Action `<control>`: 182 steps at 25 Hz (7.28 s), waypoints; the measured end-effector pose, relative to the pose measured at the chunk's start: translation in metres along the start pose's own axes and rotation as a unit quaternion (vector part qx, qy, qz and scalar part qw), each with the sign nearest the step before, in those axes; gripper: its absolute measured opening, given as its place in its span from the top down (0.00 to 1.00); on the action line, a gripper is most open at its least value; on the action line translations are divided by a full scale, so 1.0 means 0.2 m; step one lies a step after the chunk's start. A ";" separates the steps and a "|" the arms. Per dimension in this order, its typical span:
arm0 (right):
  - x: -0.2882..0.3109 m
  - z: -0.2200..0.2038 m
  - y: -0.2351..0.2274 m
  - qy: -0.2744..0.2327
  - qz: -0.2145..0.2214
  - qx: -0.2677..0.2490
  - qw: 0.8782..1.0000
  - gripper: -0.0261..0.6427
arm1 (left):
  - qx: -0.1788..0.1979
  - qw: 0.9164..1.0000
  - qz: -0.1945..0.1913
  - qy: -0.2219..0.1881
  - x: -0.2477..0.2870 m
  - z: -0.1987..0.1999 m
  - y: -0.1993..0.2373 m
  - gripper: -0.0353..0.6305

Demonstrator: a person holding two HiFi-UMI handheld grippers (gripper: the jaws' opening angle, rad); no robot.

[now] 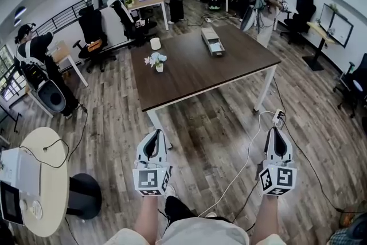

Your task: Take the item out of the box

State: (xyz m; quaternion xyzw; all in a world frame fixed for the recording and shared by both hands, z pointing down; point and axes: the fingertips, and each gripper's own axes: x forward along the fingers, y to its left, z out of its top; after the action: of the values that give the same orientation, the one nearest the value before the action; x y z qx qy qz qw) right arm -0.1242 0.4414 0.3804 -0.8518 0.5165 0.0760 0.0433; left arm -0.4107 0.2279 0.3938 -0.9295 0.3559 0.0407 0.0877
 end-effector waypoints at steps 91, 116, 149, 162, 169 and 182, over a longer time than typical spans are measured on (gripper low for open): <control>1.99 -0.34 0.28 0.060 -0.011 -0.031 0.998 0.56 | -0.074 0.996 -0.032 0.039 1.91 -0.50 0.85 0.95; 2.69 -0.39 -0.46 0.023 0.006 -0.008 1.000 0.57 | -0.048 0.999 -0.014 0.022 2.79 -0.42 0.43 0.95; 3.43 -0.68 -1.17 0.041 0.056 0.027 0.997 0.58 | -0.021 0.998 0.023 0.054 3.60 -0.55 -0.02 0.95; 3.98 -0.70 -1.02 0.031 0.105 0.010 0.994 0.58 | -0.029 0.996 0.077 0.039 3.88 -0.62 0.28 0.95; 4.32 -0.67 -0.82 0.022 0.152 -0.001 0.988 0.58 | -0.030 0.991 0.122 0.037 3.96 -0.62 0.52 0.95; 4.64 -0.72 -0.49 0.022 0.238 -0.006 0.971 0.58 | -0.030 0.981 0.185 0.052 3.93 -0.71 0.75 0.95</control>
State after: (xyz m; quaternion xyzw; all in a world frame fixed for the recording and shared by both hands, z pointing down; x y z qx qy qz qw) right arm 0.3968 -0.3452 0.3610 -0.7060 0.7049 0.0685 0.0077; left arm 0.0753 -0.4245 0.4037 -0.8508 0.5241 0.0183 0.0319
